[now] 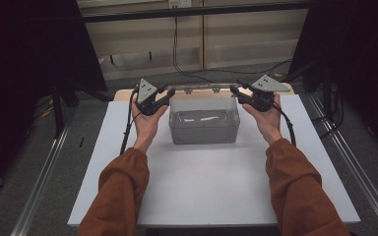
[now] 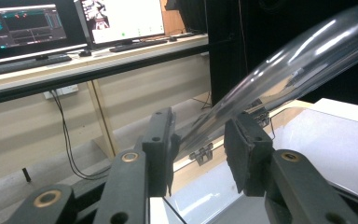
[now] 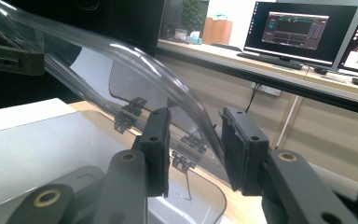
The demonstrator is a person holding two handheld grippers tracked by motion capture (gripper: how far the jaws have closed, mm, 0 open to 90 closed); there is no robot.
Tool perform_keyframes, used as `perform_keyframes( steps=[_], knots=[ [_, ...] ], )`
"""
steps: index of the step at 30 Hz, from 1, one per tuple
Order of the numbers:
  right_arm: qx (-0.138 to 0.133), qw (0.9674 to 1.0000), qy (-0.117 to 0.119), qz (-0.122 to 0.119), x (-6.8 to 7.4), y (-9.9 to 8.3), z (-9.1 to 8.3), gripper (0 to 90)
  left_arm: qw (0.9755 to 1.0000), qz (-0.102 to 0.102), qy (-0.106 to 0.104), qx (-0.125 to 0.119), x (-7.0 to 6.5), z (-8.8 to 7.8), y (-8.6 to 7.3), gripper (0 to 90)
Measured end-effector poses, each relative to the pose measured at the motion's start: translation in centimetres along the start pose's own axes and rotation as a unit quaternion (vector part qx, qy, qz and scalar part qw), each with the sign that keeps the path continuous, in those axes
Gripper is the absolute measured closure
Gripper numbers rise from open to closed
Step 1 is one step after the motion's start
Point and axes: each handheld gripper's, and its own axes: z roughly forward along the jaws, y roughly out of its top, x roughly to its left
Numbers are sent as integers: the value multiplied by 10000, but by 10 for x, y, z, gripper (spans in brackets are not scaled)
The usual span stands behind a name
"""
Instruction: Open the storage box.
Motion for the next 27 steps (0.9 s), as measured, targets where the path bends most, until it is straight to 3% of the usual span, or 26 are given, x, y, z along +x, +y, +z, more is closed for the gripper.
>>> perform_keyframes(
  steps=[6, 13, 18, 21, 24, 27],
  knots=[
    [-42, 10000, -18, 20, -1, 0, 1, 622, 10000, -29, 41, 56, 3, 6, -4, 637],
    [-46, 10000, -21, 37, -3, 3, 3, 635, 9999, 106, 106, 80, 6, 10, -3, 583],
    [-83, 9999, -84, 67, -6, 5, 7, 643, 9999, 129, 31, 48, 7, 15, -2, 643],
    [-122, 9998, -104, 91, -7, 6, 9, 645, 9999, 92, 52, 65, 9, 17, -5, 644],
    [-108, 9999, -80, 100, -9, 6, 9, 647, 9998, -129, 130, 46, 13, 18, -8, 639],
    [-72, 9999, -66, 65, -11, 8, 11, 657, 9998, -130, 122, 53, 15, 21, -8, 636]
  ],
)
